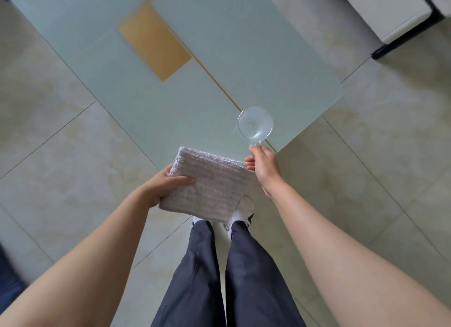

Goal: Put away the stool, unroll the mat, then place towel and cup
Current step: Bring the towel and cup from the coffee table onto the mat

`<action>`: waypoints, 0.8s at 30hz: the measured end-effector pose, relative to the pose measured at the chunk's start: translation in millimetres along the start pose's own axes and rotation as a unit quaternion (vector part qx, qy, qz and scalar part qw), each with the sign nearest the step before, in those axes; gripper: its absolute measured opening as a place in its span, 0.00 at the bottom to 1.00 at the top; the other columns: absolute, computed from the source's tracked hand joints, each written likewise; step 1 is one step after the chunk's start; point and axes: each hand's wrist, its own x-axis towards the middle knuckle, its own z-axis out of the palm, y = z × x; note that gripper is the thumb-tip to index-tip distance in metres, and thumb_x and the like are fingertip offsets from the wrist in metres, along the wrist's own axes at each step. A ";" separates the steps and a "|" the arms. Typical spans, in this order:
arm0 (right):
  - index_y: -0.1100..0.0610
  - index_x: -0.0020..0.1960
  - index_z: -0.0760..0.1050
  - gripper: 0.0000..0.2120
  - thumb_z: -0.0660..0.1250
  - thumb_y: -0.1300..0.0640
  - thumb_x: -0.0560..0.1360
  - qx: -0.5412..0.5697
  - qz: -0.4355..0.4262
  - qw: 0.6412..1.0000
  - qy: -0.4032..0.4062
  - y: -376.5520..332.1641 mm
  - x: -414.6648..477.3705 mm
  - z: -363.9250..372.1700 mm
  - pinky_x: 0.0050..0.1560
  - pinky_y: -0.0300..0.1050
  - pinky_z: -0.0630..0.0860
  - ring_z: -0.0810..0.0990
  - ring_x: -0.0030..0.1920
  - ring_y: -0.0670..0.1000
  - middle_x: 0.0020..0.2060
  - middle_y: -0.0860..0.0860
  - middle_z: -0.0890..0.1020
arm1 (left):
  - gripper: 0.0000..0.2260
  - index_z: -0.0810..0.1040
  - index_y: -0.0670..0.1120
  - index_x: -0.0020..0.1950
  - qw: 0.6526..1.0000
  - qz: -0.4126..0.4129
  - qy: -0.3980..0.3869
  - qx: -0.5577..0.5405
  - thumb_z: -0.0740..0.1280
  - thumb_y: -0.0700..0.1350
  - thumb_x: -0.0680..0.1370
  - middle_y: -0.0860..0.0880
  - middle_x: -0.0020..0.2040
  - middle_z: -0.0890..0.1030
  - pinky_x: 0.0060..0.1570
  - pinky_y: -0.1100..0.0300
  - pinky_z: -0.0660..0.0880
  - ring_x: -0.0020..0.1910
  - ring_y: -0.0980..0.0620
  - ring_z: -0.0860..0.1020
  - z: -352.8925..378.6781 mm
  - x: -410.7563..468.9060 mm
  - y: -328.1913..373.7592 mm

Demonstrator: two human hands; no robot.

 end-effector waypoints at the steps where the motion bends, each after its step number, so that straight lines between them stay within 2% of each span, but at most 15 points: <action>1: 0.54 0.40 0.69 0.09 0.58 0.56 0.79 0.011 0.002 1.000 0.005 1.3 -4.9 -6.4 0.43 0.45 0.71 0.72 0.35 0.50 0.34 0.52 0.73 | 0.22 0.76 0.49 0.58 1.000 0.000 -0.010 -0.002 0.75 0.44 0.65 0.44 0.54 0.83 0.47 0.53 0.80 0.50 0.46 0.83 4.8 -5.3 0.8; 5: 0.54 0.41 0.70 0.07 0.59 0.56 0.78 0.055 0.014 0.998 0.030 10.9 -28.5 -32.9 0.38 0.41 0.71 0.72 0.34 0.49 0.34 0.53 0.74 | 0.18 0.76 0.51 0.56 1.000 0.009 -0.021 0.007 0.75 0.41 0.69 0.45 0.54 0.82 0.49 0.52 0.80 0.51 0.45 0.81 24.1 -23.7 1.8; 8: 0.53 0.42 0.71 0.06 0.60 0.57 0.78 0.084 0.018 0.995 0.051 21.8 -51.6 -54.8 0.37 0.41 0.71 0.72 0.33 0.49 0.33 0.53 0.74 | 0.27 0.74 0.49 0.62 1.000 0.015 -0.019 0.015 0.76 0.45 0.65 0.44 0.56 0.82 0.51 0.49 0.80 0.54 0.44 0.82 39.8 -35.7 8.9; 10: 0.53 0.41 0.72 0.07 0.60 0.56 0.77 0.102 0.023 0.992 0.076 30.3 -69.1 -69.9 0.39 0.42 0.72 0.73 0.34 0.50 0.33 0.53 0.75 | 0.28 0.72 0.49 0.65 0.999 0.013 -0.026 0.013 0.76 0.44 0.67 0.44 0.58 0.81 0.50 0.49 0.80 0.55 0.44 0.81 53.3 -41.1 14.1; 15: 0.53 0.41 0.73 0.07 0.60 0.55 0.78 0.161 0.034 0.975 0.149 55.2 -119.0 -112.6 0.43 0.45 0.73 0.75 0.35 0.50 0.34 0.53 0.76 | 0.18 0.74 0.49 0.61 0.998 0.014 -0.048 0.047 0.72 0.41 0.73 0.44 0.56 0.82 0.44 0.54 0.80 0.49 0.47 0.82 102.0 -61.4 31.8; 19: 0.53 0.42 0.72 0.07 0.59 0.55 0.78 0.214 0.046 0.956 0.197 76.4 -158.7 -150.5 0.42 0.45 0.73 0.74 0.35 0.50 0.34 0.53 0.76 | 0.18 0.75 0.49 0.61 0.993 -0.009 -0.062 0.095 0.73 0.43 0.72 0.43 0.56 0.82 0.45 0.52 0.80 0.51 0.45 0.82 148.0 -78.1 37.0; 24: 0.55 0.44 0.73 0.06 0.59 0.56 0.78 0.279 0.077 0.923 0.254 116.1 -205.4 -205.1 0.38 0.42 0.73 0.74 0.32 0.50 0.32 0.53 0.76 | 0.14 0.76 0.49 0.57 0.985 -0.045 -0.061 0.156 0.73 0.44 0.73 0.44 0.50 0.83 0.33 0.55 0.80 0.45 0.46 0.82 220.1 -99.5 33.3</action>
